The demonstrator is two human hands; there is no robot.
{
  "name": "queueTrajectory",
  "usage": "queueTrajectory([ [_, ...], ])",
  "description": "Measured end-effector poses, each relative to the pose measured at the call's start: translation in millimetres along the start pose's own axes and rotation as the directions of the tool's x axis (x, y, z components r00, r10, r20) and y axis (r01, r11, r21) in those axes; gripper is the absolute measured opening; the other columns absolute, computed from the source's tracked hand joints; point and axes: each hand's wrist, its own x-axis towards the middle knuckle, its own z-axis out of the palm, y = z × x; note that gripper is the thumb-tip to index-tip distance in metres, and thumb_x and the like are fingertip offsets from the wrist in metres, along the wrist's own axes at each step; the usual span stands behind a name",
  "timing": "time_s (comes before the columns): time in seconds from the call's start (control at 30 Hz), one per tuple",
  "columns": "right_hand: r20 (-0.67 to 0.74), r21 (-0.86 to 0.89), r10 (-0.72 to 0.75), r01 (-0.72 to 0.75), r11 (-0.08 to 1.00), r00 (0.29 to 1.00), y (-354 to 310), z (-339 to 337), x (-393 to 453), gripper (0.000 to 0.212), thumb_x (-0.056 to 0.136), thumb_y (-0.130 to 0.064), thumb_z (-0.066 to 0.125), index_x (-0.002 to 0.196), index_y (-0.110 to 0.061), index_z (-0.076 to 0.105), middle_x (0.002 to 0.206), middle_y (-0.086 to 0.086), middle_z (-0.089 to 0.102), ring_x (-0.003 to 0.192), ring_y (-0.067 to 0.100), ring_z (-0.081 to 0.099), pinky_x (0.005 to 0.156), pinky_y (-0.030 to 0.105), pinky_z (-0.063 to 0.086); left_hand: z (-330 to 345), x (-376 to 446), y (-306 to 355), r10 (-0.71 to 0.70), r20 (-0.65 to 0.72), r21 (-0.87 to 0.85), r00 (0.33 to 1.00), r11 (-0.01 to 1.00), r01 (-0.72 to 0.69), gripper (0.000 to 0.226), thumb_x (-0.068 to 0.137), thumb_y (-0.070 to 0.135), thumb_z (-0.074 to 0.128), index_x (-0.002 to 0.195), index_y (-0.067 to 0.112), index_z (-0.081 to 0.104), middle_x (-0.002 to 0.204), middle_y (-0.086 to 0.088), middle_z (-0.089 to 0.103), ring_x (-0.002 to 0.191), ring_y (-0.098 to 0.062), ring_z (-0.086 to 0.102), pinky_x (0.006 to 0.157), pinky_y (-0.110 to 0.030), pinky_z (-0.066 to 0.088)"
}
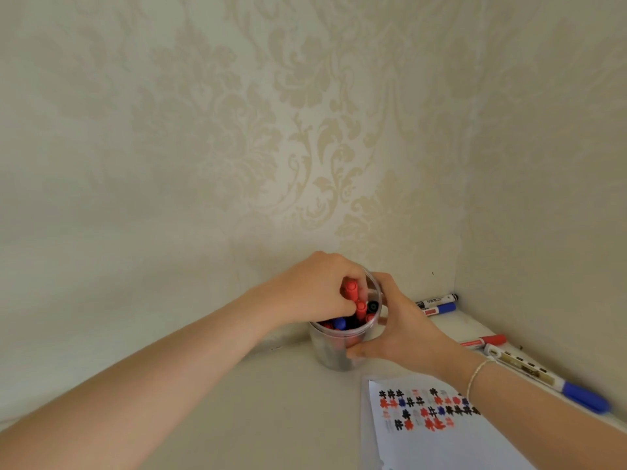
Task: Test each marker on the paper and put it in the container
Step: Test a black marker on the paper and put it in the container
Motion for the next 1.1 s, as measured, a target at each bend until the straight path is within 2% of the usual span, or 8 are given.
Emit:
queueTrajectory([
  [0.13, 0.010, 0.019, 0.007, -0.007, 1.000, 1.000, 1.1, 0.8, 2.3, 0.098, 0.047, -0.030, 0.089, 0.127, -0.038, 0.033, 0.118, -0.018, 0.057, 0.112, 0.001, 0.055, 0.097, 0.032, 0.049, -8.2, 7.3, -1.1, -0.024, 0.100, 0.001, 0.995, 1.000, 0.024, 0.027, 0.084, 0.009, 0.058, 0.094, 0.032, 0.070, 0.085, 0.016, 0.065, 0.083, -0.007, 0.065, 0.072, -0.021, 0.051],
  [0.3, 0.004, 0.054, 0.035, -0.035, 0.998, 0.999, 3.6, -3.4, 4.0, 0.096, 0.045, -0.034, 0.089, 0.125, -0.037, 0.034, 0.117, -0.018, 0.057, 0.112, 0.000, 0.054, 0.097, 0.036, 0.049, -16.2, 21.7, -1.4, -0.033, 0.144, 0.055, 0.989, 0.998, 0.025, 0.018, 0.087, 0.028, 0.062, 0.102, 0.033, 0.070, 0.099, 0.012, 0.067, 0.090, -0.007, 0.061, 0.076, -0.021, 0.048],
  [0.53, 0.003, 0.100, 0.072, -0.072, 0.992, 0.997, 4.6, -5.3, 11.5, 0.093, 0.045, -0.034, 0.091, 0.122, -0.036, 0.038, 0.117, -0.020, 0.054, 0.115, 0.003, 0.051, 0.096, 0.039, 0.050, 2.5, 32.6, -10.0, 0.037, -0.098, 0.326, 0.995, 0.945, -0.003, 0.015, 0.083, 0.024, 0.066, 0.098, 0.023, 0.062, 0.093, 0.005, 0.065, 0.086, -0.016, 0.061, 0.066, -0.028, 0.046],
  [0.67, -0.001, 0.141, 0.116, -0.115, 0.983, 0.993, 10.1, -8.0, 13.0, 0.088, 0.046, -0.030, 0.092, 0.116, -0.038, 0.040, 0.116, -0.019, 0.056, 0.115, 0.004, 0.052, 0.095, 0.040, 0.051, -0.2, 34.0, -16.0, 0.062, -0.159, 0.151, 0.985, 0.988, -0.038, 0.013, 0.085, 0.029, 0.068, 0.094, 0.020, 0.068, 0.093, 0.004, 0.068, 0.087, -0.012, 0.064, 0.078, -0.034, 0.053],
  [0.8, 0.029, 0.135, 0.122, -0.125, 0.983, 0.992, 6.1, -7.6, 18.7, 0.087, 0.054, -0.023, 0.092, 0.122, -0.033, 0.038, 0.119, -0.020, 0.052, 0.111, -0.001, 0.051, 0.095, 0.033, 0.050, -3.0, 39.3, -17.4, 0.027, -0.041, 0.263, 0.999, 0.965, -0.015, 0.015, 0.087, 0.031, 0.061, 0.086, 0.023, 0.073, 0.082, 0.004, 0.070, 0.077, -0.014, 0.064, 0.073, -0.037, 0.054],
  [0.93, 0.080, 0.133, 0.151, -0.161, 0.978, 0.985, 5.6, -5.7, 28.9, 0.088, 0.060, -0.022, 0.089, 0.129, -0.027, 0.037, 0.123, -0.016, 0.051, 0.111, 0.002, 0.051, 0.090, 0.022, 0.045, -2.7, 47.8, -14.6, 0.046, -0.203, 0.248, 0.978, 0.969, 0.006, 0.015, 0.087, 0.035, 0.057, 0.086, 0.026, 0.069, 0.090, 0.010, 0.066, 0.082, -0.012, 0.060, 0.074, -0.033, 0.052],
  [1.03, 0.083, 0.156, 0.173, -0.185, 0.970, 0.981, 7.0, -5.1, 33.3, 0.085, 0.063, -0.023, 0.087, 0.132, -0.025, 0.038, 0.124, -0.014, 0.052, 0.108, 0.002, 0.052, 0.079, 0.012, 0.044, 2.9, 53.6, -18.8, -0.048, -0.081, 0.115, 0.996, 0.992, 0.057, 0.019, 0.089, 0.033, 0.057, 0.088, 0.023, 0.072, 0.088, 0.007, 0.069, 0.080, -0.013, 0.064, 0.075, -0.033, 0.054],
  [1.1, 0.081, 0.156, 0.180, -0.191, 0.969, 0.980, 9.6, -3.9, 35.1, 0.084, 0.066, -0.024, 0.086, 0.135, -0.025, 0.037, 0.125, -0.013, 0.052, 0.110, 0.002, 0.051, 0.084, 0.013, 0.044, 1.3, 56.7, -20.2, -0.134, -0.030, 0.082, 0.991, 0.987, 0.136, 0.021, 0.088, 0.031, 0.057, 0.087, 0.019, 0.074, 0.085, 0.002, 0.071, 0.079, -0.016, 0.065, 0.072, -0.032, 0.054],
])
